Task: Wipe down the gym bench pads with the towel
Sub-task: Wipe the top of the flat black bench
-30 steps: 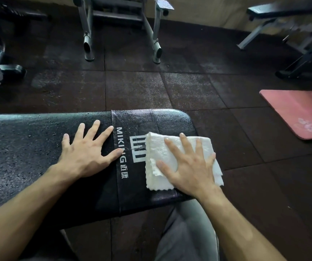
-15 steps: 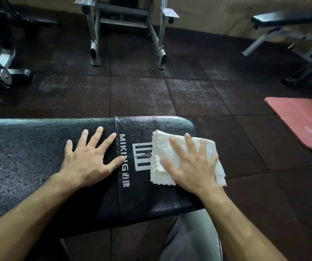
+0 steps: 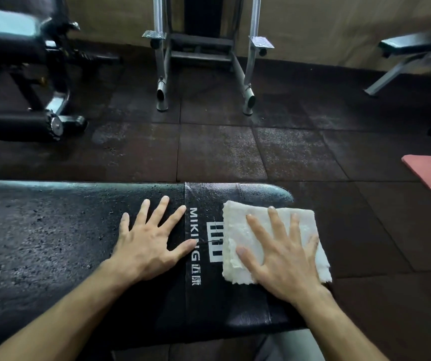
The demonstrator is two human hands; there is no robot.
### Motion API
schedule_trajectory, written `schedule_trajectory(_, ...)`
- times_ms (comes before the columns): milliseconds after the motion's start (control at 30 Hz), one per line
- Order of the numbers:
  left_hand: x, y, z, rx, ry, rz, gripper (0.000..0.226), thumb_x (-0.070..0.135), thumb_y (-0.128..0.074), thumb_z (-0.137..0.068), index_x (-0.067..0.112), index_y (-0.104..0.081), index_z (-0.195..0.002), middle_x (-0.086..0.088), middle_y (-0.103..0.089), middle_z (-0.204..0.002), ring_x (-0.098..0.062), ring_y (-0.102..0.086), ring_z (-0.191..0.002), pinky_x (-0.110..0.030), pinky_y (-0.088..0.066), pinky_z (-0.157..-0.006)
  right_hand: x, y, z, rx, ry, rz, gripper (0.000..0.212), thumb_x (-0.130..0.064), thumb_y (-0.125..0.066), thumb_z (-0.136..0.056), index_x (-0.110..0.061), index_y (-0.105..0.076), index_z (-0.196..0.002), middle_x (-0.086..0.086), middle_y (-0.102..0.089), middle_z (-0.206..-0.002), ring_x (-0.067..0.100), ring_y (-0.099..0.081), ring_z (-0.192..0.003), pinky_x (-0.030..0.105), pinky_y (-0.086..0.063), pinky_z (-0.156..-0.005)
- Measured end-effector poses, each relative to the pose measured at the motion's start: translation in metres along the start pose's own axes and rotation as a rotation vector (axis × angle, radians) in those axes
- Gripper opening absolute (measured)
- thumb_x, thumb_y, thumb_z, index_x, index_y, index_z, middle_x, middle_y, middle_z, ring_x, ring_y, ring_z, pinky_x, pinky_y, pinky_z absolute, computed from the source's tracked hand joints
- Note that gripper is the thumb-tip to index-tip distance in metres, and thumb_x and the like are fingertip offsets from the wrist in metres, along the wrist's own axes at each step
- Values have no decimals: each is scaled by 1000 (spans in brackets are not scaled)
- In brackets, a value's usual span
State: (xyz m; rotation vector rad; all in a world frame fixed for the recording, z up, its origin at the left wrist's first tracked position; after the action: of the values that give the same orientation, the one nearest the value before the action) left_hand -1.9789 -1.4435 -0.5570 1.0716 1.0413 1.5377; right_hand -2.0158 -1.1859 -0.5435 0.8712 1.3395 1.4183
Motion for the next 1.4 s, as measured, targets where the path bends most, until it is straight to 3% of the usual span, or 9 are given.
schedule_trajectory(167,-1,1,-4,12,3,-7,87,90,-10,-74,54,13,-150,12,23,-162,-23,18,-150,-60,5,-118,4,0,-5,-40,-1,17,82,-93,-15,-80,-61,10,-151,-11,19,-167,35,17,-154,77,-1,-111)
schedule_trajectory(400,-1,0,-4,10,7,-2,88,91,-8,-71,54,14,-149,13,23,-162,-23,18,-150,-60,4,-119,3,12,-97,-31,-41,-66,80,-89,-25,-84,-56,-5,-154,-9,3,-170,39,8,-155,80,0,-110)
schedule_trajectory(600,0,-1,-2,21,7,-7,88,91,-8,-73,54,13,-149,12,21,-163,-24,17,-151,-61,5,-118,-3,4,-37,4,30,17,85,-91,-12,-79,-55,3,-154,-8,9,-169,38,13,-154,79,-2,-111)
schedule_trajectory(833,-1,2,-6,-4,18,5,90,92,-11,-72,53,10,-151,12,19,-163,-23,16,-151,-60,5,-118,-5,13,-97,-66,-23,-50,81,-90,-27,-83,-58,-5,-154,-11,4,-170,38,8,-155,80,-1,-109)
schedule_trajectory(1033,-1,-1,-2,33,4,-5,85,91,-9,-75,54,14,-149,12,24,-162,-23,20,-150,-60,7,-118,-2,6,-50,28,-2,-14,84,-91,-14,-79,-57,1,-153,-12,8,-169,36,13,-154,79,-1,-109)
schedule_trajectory(1133,-2,1,-6,24,4,-4,85,91,-10,-77,54,15,-149,12,25,-161,-22,21,-150,-59,7,-119,5,12,-89,-34,-35,-51,80,-91,-24,-81,-60,-4,-152,-13,3,-169,36,8,-155,80,-2,-109)
schedule_trajectory(1267,-2,1,-5,17,4,5,86,92,-11,-75,55,14,-149,13,24,-161,-22,21,-150,-59,7,-118,10,22,-133,-55,-110,-101,75,-90,-30,-81,-58,-22,-148,-12,-22,-163,37,-13,-151,78,-14,-108)
schedule_trajectory(1400,-3,1,-1,25,3,2,86,92,-11,-75,56,14,-148,15,24,-161,-21,20,-150,-58,7,-118,16,25,-118,-46,-109,-98,77,-91,-26,-78,-60,-18,-148,-12,-19,-163,33,-16,-149,74,-22,-108)
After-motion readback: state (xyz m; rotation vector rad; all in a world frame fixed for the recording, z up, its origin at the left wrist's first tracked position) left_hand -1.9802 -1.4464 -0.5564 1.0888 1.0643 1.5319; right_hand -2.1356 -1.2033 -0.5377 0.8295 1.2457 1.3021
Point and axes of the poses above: each hand's wrist, its own z-axis away from the middle knuckle, its own y-axis out of the back of the hand, x = y × z, the point moved 9 cm from there along -z, towards the middle knuckle
